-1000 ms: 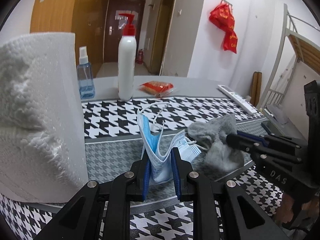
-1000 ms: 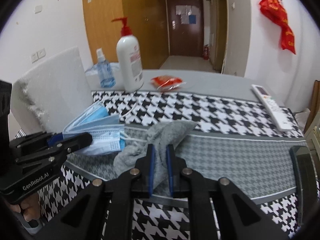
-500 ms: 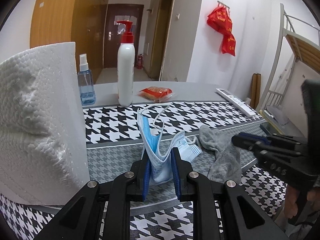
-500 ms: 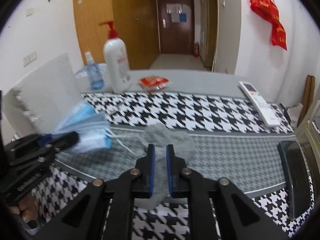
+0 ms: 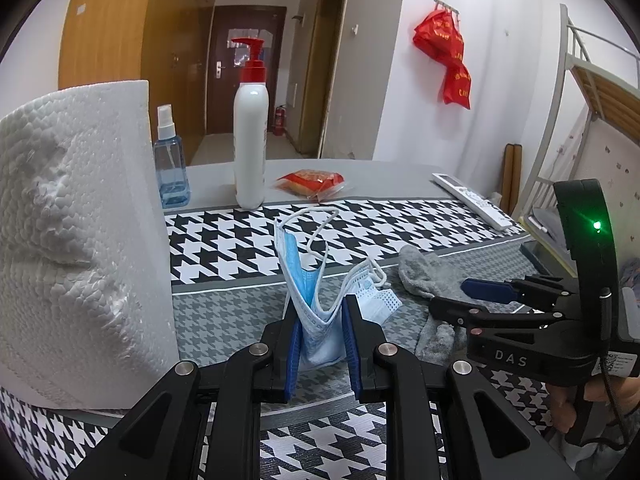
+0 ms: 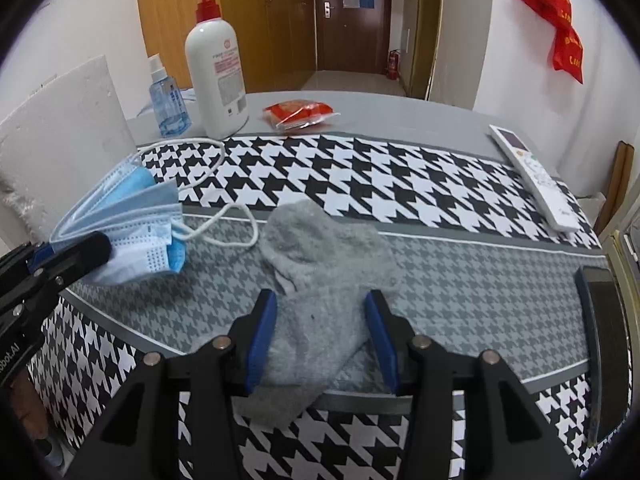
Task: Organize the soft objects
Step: 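Lift the grey sock with the right gripper while the left gripper holds the mask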
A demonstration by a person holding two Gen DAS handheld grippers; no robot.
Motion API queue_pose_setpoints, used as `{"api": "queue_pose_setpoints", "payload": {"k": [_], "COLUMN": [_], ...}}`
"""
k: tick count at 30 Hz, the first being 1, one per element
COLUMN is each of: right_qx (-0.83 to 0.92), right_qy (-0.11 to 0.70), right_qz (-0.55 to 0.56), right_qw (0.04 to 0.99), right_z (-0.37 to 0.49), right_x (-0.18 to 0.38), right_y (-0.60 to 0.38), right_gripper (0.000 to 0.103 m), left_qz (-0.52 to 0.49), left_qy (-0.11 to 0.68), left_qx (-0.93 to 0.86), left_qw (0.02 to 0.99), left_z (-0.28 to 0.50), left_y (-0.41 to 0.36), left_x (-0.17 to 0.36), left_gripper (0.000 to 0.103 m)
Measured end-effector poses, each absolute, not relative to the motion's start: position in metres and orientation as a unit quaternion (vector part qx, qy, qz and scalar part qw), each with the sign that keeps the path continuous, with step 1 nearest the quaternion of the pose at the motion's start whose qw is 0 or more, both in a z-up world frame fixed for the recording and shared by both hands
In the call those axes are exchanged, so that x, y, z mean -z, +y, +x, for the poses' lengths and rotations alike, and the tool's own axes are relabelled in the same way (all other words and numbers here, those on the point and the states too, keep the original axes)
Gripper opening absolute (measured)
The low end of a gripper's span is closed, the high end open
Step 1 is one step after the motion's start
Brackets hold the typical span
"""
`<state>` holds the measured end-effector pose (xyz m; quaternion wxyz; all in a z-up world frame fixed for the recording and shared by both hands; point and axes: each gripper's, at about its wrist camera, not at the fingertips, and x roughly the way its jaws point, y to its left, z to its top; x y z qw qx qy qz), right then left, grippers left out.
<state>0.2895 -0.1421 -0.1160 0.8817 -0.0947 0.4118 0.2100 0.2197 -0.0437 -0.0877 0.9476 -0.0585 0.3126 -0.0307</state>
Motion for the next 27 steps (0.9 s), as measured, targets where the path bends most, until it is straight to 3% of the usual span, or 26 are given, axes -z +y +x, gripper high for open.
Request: {"api": "queue_pose_setpoints", "payload": {"k": [12,14,18,27], "right_qx": [-0.200,-0.195,-0.212,-0.227], "right_qy": [0.409,0.408,0.408,0.382], "right_qz": [-0.114,-0.114,-0.112,-0.066], "right_qw": [0.883,0.885,0.881,0.893], "right_z": [0.289,0.286,0.282,0.271], "right_x": [0.118,0.118,0.116,0.097], "right_y": [-0.137,-0.135,-0.137,-0.151], "right_gripper": [0.051,0.045,0.020,0.018], "left_qz": [-0.059,-0.060,-0.059,-0.051], "left_qy": [0.316,0.314,0.312,0.291], "left_qx": [0.040,0.042,0.043,0.048], "left_qw": [0.946,0.947,0.947,0.954], "left_z": [0.220,0.219,0.219,0.206], "left_y": [-0.044,-0.043,-0.043,-0.043], "left_x": [0.089,0.089,0.089,0.078], "left_gripper": [0.021,0.021,0.021,0.021]}}
